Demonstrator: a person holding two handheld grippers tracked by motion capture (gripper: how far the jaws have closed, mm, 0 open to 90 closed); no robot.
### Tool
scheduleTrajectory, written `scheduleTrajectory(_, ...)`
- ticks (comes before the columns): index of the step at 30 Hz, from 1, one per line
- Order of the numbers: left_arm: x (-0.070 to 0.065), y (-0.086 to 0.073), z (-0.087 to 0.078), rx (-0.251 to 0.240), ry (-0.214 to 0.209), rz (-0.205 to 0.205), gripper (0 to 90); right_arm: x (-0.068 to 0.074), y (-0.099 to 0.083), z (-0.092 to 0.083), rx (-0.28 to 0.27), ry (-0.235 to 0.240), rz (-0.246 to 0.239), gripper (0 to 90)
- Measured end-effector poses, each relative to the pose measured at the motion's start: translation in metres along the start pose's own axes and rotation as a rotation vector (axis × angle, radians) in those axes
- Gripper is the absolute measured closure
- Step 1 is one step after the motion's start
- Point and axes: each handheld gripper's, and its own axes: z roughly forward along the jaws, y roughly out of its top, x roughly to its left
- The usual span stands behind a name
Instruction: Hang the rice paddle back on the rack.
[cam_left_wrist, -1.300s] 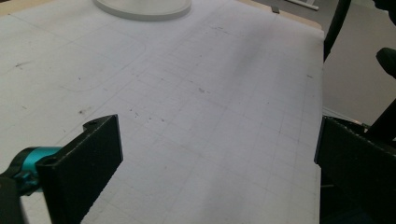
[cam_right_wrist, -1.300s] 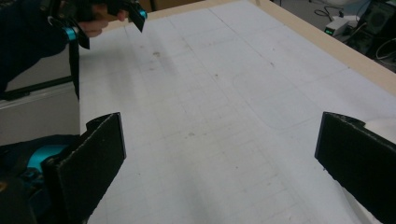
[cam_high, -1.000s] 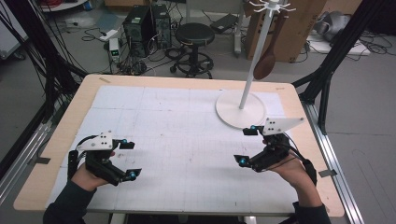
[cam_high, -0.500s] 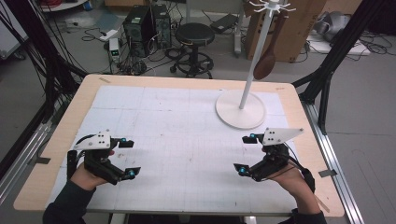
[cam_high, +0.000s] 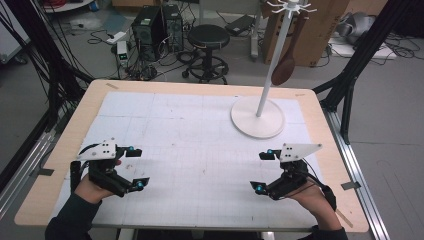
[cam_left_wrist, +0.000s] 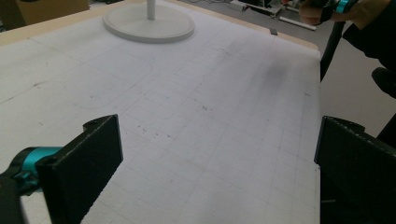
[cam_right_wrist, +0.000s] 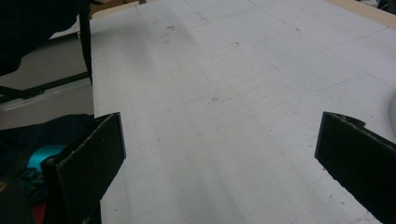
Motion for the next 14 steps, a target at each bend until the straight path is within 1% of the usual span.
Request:
scheduleTrajectory(6,0.0004,-0.0001,0.0,-0.004,0.0,0.001,1.7,0.0008,-0.0031,-0.0004,-0.006,-0.006,-0.003,0.7)
scheduleTrajectory(10,0.0004,-0.0001,0.0,-0.008,0.005,0.002,1.7,0.0012,-0.0053,0.0003,-0.002,-0.004,0.007,0.7)
scheduleTrajectory(14,0.0008,-0.0002,0.0003,-0.005,0.011,0.009,1.6,0.0008,-0.0066,0.0002,-0.004,-0.014,0.005,0.7)
